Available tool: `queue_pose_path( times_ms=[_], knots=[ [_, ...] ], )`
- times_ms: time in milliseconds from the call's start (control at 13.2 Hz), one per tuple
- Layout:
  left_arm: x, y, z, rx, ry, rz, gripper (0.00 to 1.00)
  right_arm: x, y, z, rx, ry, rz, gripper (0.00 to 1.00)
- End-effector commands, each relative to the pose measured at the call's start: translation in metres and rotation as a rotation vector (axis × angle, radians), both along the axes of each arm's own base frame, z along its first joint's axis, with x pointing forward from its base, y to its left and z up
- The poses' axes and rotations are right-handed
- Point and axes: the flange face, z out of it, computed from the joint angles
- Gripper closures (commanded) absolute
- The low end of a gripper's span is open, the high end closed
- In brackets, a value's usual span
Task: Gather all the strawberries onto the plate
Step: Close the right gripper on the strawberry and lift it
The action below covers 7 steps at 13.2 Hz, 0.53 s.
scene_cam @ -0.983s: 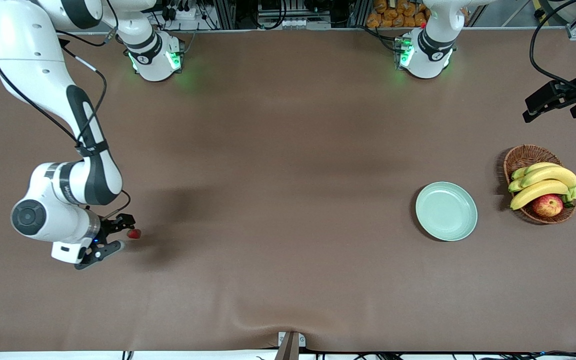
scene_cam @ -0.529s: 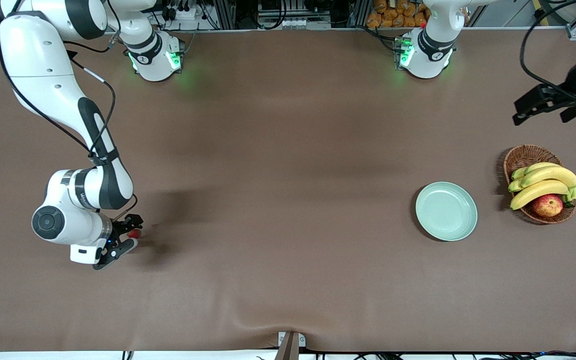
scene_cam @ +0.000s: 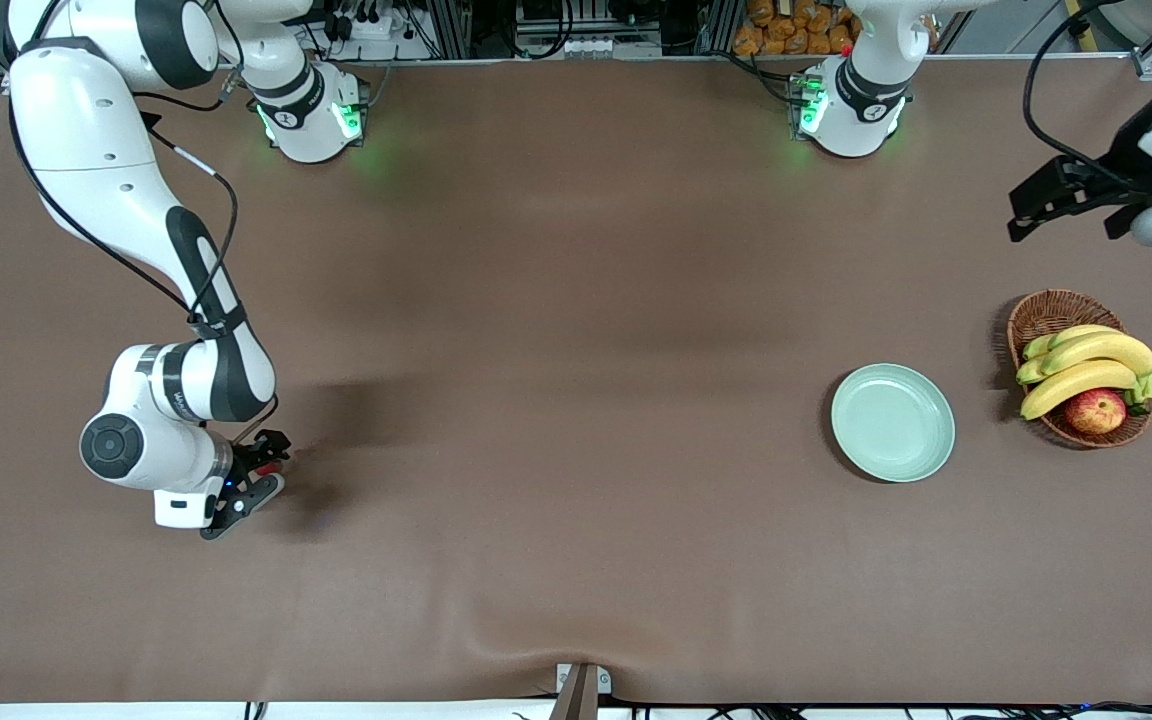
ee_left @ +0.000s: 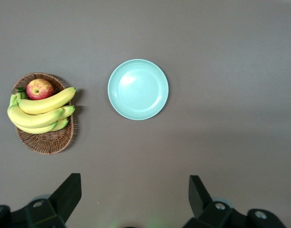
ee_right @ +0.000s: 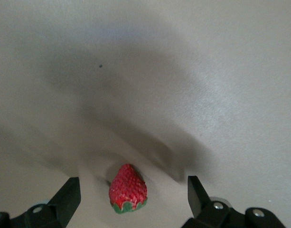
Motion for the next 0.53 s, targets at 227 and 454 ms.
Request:
queue_pose_path(
  times_ms=[227,454],
  knots=[
    [-0.006,0.01,0.007,0.017,0.02,-0.041,0.0,-0.005,-0.003,-0.004,0.017,0.009,0.018,0.22],
    [-0.007,0.005,0.002,0.012,0.047,-0.108,0.0,-0.006,-0.003,-0.004,0.075,0.026,-0.04,0.75]
  ],
)
